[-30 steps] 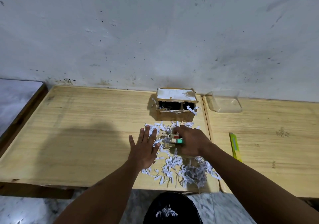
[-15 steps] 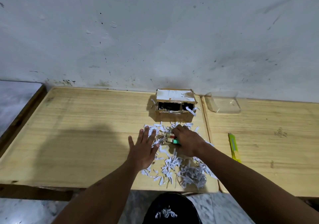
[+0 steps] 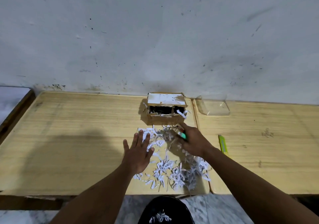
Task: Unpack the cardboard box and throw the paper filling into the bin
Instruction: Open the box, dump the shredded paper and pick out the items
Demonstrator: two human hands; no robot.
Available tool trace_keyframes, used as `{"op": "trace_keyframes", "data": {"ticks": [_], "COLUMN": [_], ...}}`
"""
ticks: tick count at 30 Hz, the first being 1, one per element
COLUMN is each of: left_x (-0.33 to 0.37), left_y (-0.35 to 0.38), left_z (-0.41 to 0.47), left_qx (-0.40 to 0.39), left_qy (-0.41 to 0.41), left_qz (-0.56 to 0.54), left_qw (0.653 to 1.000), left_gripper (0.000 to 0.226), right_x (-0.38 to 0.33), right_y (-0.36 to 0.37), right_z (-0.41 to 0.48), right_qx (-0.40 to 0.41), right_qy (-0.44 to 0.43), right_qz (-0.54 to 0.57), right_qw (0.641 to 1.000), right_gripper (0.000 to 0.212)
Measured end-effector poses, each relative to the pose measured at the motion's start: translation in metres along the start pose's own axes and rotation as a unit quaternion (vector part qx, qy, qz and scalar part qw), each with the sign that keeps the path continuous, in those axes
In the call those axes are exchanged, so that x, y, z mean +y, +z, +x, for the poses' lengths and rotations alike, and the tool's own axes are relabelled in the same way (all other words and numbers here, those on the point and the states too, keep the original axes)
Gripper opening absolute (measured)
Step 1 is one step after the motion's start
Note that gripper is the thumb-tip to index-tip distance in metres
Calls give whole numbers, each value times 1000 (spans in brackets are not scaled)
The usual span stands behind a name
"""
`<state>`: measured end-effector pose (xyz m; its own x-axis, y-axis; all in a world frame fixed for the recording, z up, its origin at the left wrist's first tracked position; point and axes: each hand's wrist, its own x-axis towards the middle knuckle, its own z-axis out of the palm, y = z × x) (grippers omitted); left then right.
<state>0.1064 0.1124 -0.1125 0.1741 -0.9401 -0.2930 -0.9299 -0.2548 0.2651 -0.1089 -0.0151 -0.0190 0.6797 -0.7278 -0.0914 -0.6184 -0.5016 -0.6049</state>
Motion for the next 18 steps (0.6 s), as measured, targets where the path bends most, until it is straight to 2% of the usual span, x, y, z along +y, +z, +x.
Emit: {"op": "trace_keyframes", "data": {"ticks": [2, 4, 7, 9, 12, 15, 18], "left_x": [4, 8, 9, 8, 5, 3, 1], "left_y": [0, 0, 3, 7, 12, 17, 20], "left_z": [2, 4, 5, 7, 10, 14, 16], "left_qx": [2, 1, 10, 24, 38, 57, 78], "left_qy": [3, 4, 5, 8, 15, 23, 32], "left_qz": [-1, -1, -3, 1, 8, 10, 10], "left_qw": [1000, 1000, 1000, 1000, 999, 998, 996], "left_gripper": [83, 79, 83, 82, 78, 76, 74], "right_x": [10, 24, 51, 77, 116, 143, 161], "right_y": [-19, -37, -58, -68, -76, -76, -70], "right_z": [-7, -13, -24, -31, -44, -56, -65], "right_qx": [70, 138, 190, 207, 163, 105, 109], "right_qy": [48, 93, 164, 221, 296, 359, 399], "right_qz": [103, 140, 129, 60, -62, -138, -176], "right_qw": [991, 976, 959, 951, 939, 917, 893], "right_gripper": [25, 25, 22, 19, 28, 33, 30]}}
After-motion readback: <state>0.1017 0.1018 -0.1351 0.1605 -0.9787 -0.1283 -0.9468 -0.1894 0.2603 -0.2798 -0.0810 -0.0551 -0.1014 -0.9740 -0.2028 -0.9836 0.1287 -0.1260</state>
